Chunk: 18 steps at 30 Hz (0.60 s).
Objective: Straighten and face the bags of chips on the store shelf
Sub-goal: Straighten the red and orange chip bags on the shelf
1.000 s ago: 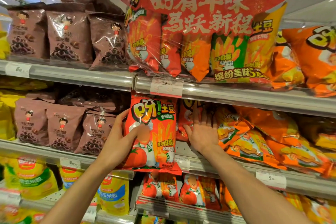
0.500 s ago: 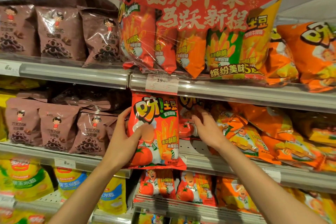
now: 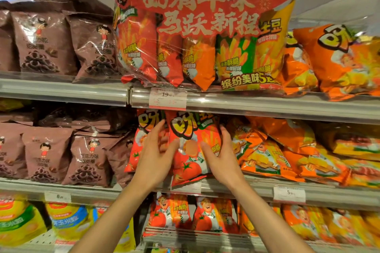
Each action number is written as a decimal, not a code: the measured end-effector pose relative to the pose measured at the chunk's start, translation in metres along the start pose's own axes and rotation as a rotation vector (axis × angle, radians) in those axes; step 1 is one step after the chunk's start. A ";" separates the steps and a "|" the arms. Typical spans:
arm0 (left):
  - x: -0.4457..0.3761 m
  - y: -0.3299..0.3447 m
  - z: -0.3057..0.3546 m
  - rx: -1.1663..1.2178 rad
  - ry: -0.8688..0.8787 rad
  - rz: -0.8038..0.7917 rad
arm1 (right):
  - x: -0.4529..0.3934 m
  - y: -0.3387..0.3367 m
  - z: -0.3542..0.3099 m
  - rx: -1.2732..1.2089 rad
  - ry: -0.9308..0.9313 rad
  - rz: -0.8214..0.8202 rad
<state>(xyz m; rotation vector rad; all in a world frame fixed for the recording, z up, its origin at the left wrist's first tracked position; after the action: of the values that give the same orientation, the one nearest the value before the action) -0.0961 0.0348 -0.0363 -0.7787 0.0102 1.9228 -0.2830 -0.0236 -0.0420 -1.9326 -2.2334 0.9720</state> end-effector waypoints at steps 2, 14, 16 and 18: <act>-0.001 -0.011 -0.011 -0.232 0.131 0.129 | -0.002 0.001 0.005 0.098 -0.019 0.040; 0.003 -0.016 -0.068 -0.499 0.106 0.048 | 0.005 0.043 0.009 0.433 -0.188 0.153; 0.001 -0.016 -0.070 -0.511 0.100 0.045 | -0.003 0.047 0.009 0.465 -0.204 0.231; -0.001 -0.015 -0.070 -0.515 0.103 0.046 | -0.007 0.056 0.009 0.513 -0.191 0.266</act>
<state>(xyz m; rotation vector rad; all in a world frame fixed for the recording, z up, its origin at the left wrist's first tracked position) -0.0476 0.0181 -0.0865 -1.2246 -0.4211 1.9484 -0.2356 -0.0324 -0.0727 -1.9734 -1.5893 1.6312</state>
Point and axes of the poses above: each hand's wrist, its own x-axis away from the middle knuckle, its own y-axis out of the palm, z = x × y, the point moved 1 cm from there along -x, towards the middle knuckle, and after that the axes turned 3 degrees about -z, right-handed, at the moved point
